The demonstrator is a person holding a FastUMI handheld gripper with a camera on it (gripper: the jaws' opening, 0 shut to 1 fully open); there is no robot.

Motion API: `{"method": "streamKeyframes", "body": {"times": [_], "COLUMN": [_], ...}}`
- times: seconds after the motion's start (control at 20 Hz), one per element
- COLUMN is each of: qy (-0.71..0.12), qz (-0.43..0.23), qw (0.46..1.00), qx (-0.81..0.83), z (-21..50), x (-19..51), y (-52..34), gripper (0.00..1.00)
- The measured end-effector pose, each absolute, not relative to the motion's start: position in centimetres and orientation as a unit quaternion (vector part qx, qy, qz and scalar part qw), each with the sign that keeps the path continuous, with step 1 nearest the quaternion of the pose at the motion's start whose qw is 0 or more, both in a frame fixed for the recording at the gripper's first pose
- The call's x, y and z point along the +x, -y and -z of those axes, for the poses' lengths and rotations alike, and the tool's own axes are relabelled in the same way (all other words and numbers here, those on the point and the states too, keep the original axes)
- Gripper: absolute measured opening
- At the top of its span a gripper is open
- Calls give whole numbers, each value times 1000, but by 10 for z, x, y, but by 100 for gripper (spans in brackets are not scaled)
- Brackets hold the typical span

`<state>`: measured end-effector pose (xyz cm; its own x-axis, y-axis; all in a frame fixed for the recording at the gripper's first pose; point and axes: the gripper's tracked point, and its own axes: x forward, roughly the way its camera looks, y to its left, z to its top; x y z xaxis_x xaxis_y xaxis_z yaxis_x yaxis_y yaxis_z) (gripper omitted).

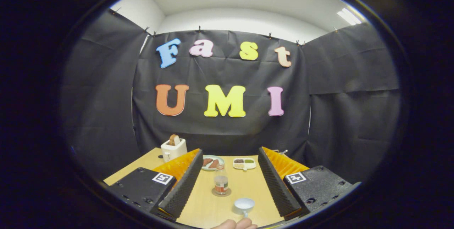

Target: Take the bottle from table, then pour the juice into the cup, finally place the bottle on the coaster

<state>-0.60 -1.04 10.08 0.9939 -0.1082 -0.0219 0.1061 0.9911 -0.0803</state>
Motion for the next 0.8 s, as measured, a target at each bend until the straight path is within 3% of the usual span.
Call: {"method": "streamKeyframes", "body": {"times": [0.3, 0.8], "qy": [1, 22], "qz": [17, 20], "qw": [1000, 1000], "qx": [-12, 4], "z": [-135, -131], "x": [-47, -65], "y": [4, 17], "gripper": [99, 100]}}
